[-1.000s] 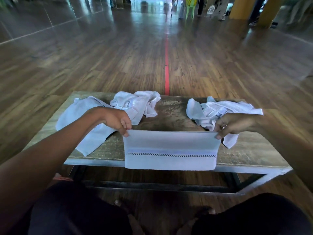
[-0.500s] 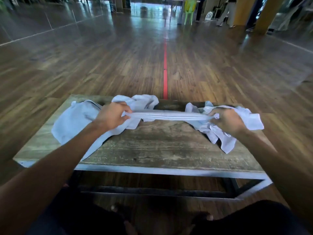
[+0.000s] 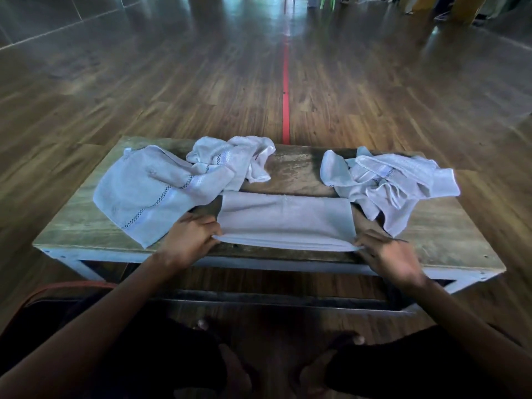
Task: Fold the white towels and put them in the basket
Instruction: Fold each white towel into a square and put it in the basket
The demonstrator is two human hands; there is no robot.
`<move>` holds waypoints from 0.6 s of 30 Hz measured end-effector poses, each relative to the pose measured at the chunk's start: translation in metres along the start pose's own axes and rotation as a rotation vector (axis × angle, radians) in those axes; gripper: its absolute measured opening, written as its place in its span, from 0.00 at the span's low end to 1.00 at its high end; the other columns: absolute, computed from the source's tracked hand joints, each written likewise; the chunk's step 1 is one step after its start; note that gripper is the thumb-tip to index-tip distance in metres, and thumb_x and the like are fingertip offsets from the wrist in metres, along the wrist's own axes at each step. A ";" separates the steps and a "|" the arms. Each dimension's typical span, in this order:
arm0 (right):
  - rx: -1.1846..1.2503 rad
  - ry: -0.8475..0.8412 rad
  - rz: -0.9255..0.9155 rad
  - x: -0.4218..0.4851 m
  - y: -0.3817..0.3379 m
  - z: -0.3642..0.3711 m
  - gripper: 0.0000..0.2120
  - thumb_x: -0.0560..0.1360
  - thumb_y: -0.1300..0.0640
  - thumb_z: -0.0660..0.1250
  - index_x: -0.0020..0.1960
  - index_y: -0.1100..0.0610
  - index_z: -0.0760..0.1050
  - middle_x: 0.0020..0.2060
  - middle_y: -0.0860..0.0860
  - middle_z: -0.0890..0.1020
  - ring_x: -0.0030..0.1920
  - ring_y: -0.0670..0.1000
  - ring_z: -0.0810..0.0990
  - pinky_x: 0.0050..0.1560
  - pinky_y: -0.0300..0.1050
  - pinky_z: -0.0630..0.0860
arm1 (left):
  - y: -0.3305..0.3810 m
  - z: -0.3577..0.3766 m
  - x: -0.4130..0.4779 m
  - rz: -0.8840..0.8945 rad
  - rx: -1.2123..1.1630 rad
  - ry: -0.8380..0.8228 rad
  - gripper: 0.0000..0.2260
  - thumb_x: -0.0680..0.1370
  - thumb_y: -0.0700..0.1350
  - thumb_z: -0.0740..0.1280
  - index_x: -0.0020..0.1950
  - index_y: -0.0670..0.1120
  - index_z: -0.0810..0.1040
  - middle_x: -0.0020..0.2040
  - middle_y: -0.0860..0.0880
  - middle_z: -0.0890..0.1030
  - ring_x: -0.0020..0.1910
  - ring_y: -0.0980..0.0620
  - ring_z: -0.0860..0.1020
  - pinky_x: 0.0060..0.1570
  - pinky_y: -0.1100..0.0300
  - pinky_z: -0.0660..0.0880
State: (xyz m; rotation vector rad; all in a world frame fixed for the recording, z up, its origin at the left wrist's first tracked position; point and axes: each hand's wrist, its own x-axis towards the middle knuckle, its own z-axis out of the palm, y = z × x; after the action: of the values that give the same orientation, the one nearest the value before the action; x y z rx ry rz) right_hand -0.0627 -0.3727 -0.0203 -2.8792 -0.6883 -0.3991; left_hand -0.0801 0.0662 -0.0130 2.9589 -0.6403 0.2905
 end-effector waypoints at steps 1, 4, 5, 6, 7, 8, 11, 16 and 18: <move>0.000 -0.004 0.016 -0.002 0.001 0.001 0.11 0.68 0.57 0.76 0.48 0.48 0.79 0.47 0.45 0.83 0.39 0.52 0.84 0.30 0.42 0.74 | 0.002 -0.001 -0.002 -0.007 -0.012 -0.004 0.10 0.69 0.53 0.61 0.41 0.51 0.81 0.40 0.53 0.80 0.40 0.48 0.81 0.43 0.58 0.73; 0.012 -0.009 0.048 -0.009 -0.001 0.002 0.10 0.68 0.57 0.76 0.48 0.48 0.80 0.48 0.44 0.83 0.41 0.51 0.84 0.30 0.43 0.74 | 0.008 -0.002 -0.006 -0.038 -0.052 -0.010 0.07 0.66 0.48 0.74 0.41 0.50 0.80 0.40 0.53 0.80 0.39 0.48 0.81 0.42 0.58 0.76; 0.012 -0.014 0.049 -0.010 -0.001 0.002 0.10 0.69 0.56 0.75 0.49 0.48 0.81 0.49 0.44 0.83 0.42 0.51 0.84 0.31 0.42 0.74 | 0.009 -0.002 -0.007 -0.064 -0.078 -0.024 0.08 0.66 0.47 0.77 0.42 0.49 0.80 0.41 0.52 0.80 0.40 0.48 0.81 0.43 0.57 0.75; 0.010 -0.019 0.049 -0.011 -0.001 0.001 0.10 0.69 0.56 0.75 0.49 0.48 0.81 0.49 0.43 0.83 0.42 0.50 0.84 0.31 0.41 0.73 | 0.010 -0.002 -0.008 -0.091 -0.104 -0.038 0.09 0.66 0.46 0.77 0.43 0.49 0.81 0.42 0.52 0.80 0.42 0.48 0.81 0.45 0.57 0.73; 0.011 -0.026 0.048 -0.012 -0.001 0.001 0.11 0.69 0.56 0.75 0.50 0.47 0.81 0.50 0.42 0.83 0.43 0.49 0.84 0.30 0.41 0.73 | 0.011 -0.002 -0.010 -0.108 -0.135 -0.050 0.09 0.67 0.47 0.76 0.44 0.49 0.81 0.44 0.52 0.80 0.44 0.49 0.81 0.47 0.57 0.72; 0.017 -0.032 0.045 -0.014 -0.001 0.000 0.11 0.69 0.56 0.75 0.51 0.47 0.81 0.51 0.42 0.83 0.43 0.49 0.84 0.30 0.41 0.74 | 0.012 -0.003 -0.011 -0.122 -0.162 -0.058 0.09 0.69 0.48 0.75 0.46 0.49 0.81 0.45 0.53 0.80 0.46 0.50 0.80 0.49 0.57 0.71; 0.065 -0.050 0.042 -0.019 -0.002 -0.002 0.12 0.70 0.56 0.74 0.53 0.48 0.81 0.53 0.42 0.82 0.42 0.48 0.84 0.30 0.45 0.77 | 0.014 -0.001 -0.018 -0.138 -0.255 -0.055 0.09 0.71 0.50 0.74 0.49 0.51 0.81 0.46 0.58 0.77 0.44 0.57 0.77 0.46 0.62 0.70; 0.144 -0.082 0.109 -0.017 -0.003 -0.004 0.11 0.73 0.57 0.71 0.54 0.47 0.81 0.53 0.42 0.82 0.47 0.51 0.83 0.38 0.48 0.78 | 0.004 0.004 -0.022 -0.119 -0.385 -0.050 0.05 0.74 0.49 0.71 0.49 0.54 0.82 0.45 0.60 0.78 0.42 0.60 0.77 0.45 0.58 0.75; 0.157 -0.099 0.145 -0.014 -0.004 -0.003 0.10 0.73 0.57 0.70 0.53 0.47 0.80 0.53 0.41 0.81 0.48 0.51 0.83 0.40 0.48 0.78 | 0.000 0.005 -0.022 -0.120 -0.389 -0.074 0.05 0.74 0.49 0.71 0.48 0.54 0.82 0.45 0.59 0.79 0.44 0.59 0.78 0.46 0.54 0.77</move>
State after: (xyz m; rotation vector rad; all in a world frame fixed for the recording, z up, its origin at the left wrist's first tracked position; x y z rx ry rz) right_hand -0.0771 -0.3758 -0.0212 -2.7912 -0.4963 -0.1764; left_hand -0.0983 0.0745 -0.0225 2.6274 -0.4619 0.0387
